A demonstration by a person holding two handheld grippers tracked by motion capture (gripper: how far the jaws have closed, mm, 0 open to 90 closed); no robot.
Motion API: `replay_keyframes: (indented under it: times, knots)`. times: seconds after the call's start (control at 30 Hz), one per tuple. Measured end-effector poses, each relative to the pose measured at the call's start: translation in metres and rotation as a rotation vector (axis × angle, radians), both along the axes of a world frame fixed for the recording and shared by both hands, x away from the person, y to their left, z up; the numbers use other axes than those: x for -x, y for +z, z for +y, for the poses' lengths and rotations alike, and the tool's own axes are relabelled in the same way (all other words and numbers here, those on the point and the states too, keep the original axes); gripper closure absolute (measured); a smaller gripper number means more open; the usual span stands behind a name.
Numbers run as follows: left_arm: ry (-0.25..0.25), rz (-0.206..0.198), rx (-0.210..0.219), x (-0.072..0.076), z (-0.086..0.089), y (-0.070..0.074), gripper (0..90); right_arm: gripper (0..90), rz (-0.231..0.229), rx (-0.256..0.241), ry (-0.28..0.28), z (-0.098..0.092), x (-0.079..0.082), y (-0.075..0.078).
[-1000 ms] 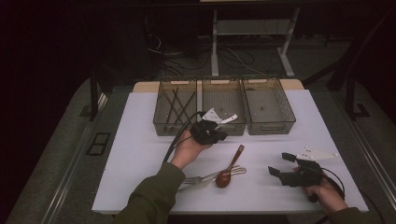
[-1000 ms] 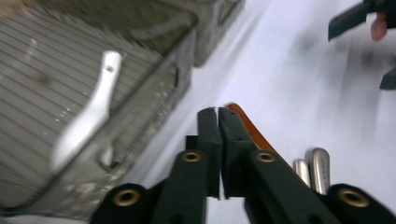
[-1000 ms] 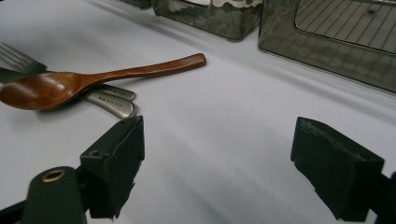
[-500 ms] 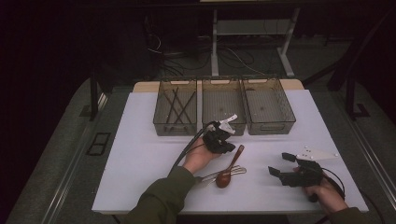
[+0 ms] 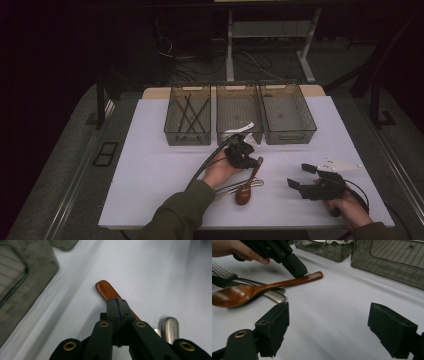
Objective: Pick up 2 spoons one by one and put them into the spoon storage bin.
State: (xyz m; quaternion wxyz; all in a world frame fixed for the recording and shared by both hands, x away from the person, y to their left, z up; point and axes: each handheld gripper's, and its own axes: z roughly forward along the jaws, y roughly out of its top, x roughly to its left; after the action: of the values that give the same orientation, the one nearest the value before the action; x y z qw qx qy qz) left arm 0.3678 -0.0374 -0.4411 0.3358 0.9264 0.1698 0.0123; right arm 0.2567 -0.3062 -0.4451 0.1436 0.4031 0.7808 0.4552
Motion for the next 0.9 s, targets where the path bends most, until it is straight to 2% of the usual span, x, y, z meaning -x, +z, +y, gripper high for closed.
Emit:
replay_keyframes:
  times: [0.13, 0.3, 0.4, 0.57, 0.77, 0.9]
  knots:
    - [-0.017, -0.003, -0.004, 0.003, -0.007, -0.001, 88.6, 17.1, 0.000, 0.000, 0.000, 0.000, 0.000, 0.000]
    - [-0.021, 0.011, 0.025, 0.006, -0.014, -0.003, 88.6, 17.0, -0.001, 0.000, 0.000, 0.000, 0.000, 0.000]
    - [-0.055, 0.009, 0.014, 0.009, -0.019, -0.002, 88.6, 17.0, -0.002, -0.001, 0.001, 0.000, 0.000, 0.000]
    - [-0.074, 0.014, 0.032, 0.015, -0.030, -0.004, 88.6, 17.0, -0.002, -0.002, -0.001, 0.000, 0.000, 0.000]
    - [-0.133, 0.017, 0.020, 0.024, -0.042, -0.003, 88.6, 17.0, -0.002, -0.005, -0.002, 0.000, 0.000, 0.001]
    - [-0.125, 0.007, 0.027, 0.025, -0.041, -0.001, 88.6, 17.0, -0.002, -0.005, -0.003, -0.001, 0.000, 0.001]
